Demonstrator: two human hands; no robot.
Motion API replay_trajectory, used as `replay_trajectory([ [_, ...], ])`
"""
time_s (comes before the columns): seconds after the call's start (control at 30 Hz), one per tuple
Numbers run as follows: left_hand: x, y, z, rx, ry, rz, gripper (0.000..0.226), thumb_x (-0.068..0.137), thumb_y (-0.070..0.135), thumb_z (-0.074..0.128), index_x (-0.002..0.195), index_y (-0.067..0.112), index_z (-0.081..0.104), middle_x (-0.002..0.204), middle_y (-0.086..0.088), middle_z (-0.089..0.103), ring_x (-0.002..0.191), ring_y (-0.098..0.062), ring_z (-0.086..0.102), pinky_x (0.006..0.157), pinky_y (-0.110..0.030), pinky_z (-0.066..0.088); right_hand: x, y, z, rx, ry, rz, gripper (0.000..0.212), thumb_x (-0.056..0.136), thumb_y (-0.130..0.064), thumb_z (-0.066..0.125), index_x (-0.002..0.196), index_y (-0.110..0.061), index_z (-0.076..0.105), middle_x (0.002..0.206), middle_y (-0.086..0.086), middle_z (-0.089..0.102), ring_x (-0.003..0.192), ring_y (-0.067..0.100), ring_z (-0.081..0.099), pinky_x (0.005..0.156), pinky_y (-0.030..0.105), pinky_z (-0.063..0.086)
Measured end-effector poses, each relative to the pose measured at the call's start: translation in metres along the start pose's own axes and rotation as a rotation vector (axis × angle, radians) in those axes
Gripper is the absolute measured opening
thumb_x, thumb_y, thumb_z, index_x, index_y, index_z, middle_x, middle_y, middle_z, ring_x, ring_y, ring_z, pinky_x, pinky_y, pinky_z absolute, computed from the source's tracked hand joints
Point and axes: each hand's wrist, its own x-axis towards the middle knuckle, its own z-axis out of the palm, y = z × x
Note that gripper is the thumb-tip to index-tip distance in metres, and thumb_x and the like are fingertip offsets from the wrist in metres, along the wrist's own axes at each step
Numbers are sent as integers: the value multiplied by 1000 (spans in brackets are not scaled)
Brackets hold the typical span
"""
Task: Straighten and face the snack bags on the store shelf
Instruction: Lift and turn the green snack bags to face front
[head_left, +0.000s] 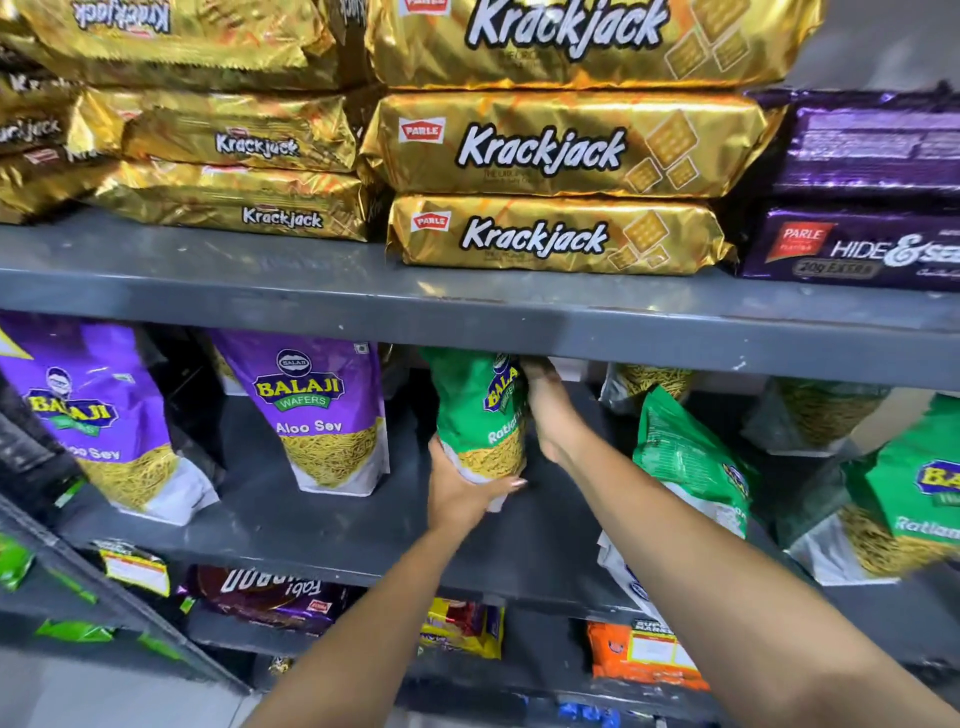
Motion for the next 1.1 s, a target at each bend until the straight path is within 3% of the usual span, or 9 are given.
replay_trajectory([
  [0.13,31,17,-28,13,-293,-19,97,40,2,86,129,0,49,129,-18,62,115,-26,60,94,-34,52,-13,10,-13,38,84,-77,18,96,-21,47,105,-18,62,95,-4,72,81,4,71,63,12,53],
  [0.27,48,29,-51,197,-525,-167,73,55,-13,85,118,14,61,123,-9,68,120,-28,61,104,-36,46,-27,28,-17,-198,184,-137,38,87,-43,56,116,-19,60,125,10,63,123,26,55,106,47,43],
  [0.63,42,56,-63,524,-563,-278,79,60,14,87,132,9,55,133,-9,63,124,-24,56,111,-42,38,-49,36,-11,-308,330,-181,42,87,-48,58,112,-14,53,119,10,55,114,25,56,101,47,45],
  [0.7,39,59,-62,475,-608,-321,65,68,4,82,128,8,58,125,0,69,118,-7,60,122,-51,15,-51,36,-11,-329,325,-191,41,88,-46,58,113,-14,52,119,10,55,115,25,55,102,45,44],
  [0.77,32,62,-63,403,-700,-305,55,74,-6,75,122,11,57,102,19,74,93,21,61,109,-26,-26,-53,33,-14,-343,287,-191,45,89,-44,58,119,-12,50,123,11,54,119,25,53,104,44,42],
  [0.9,9,48,-59,174,-357,-113,86,60,-18,81,133,-1,39,122,-12,63,117,-21,61,98,-23,46,-65,25,-43,-299,277,-248,48,93,-34,55,133,-9,45,134,9,51,116,12,54,106,18,38],
  [0.97,-20,35,-56,258,18,4,87,56,1,91,129,3,44,117,-8,55,109,-24,54,85,-29,50,-74,21,-73,-330,347,-311,37,94,-26,55,128,-11,51,127,8,55,101,0,55,87,-2,36],
  [1.03,-61,21,-47,483,394,218,63,67,29,85,117,16,50,110,-3,52,102,-28,51,85,-41,46,-84,20,-116,-415,462,-347,28,92,-18,58,119,-11,57,118,10,57,101,11,58,90,8,42],
  [1.1,-99,19,-19,398,420,429,31,76,35,66,102,27,51,91,6,50,87,-24,52,78,-42,47,-90,26,-163,-584,569,-294,26,89,-12,59,115,-6,60,115,15,56,107,28,57,99,34,44],
])
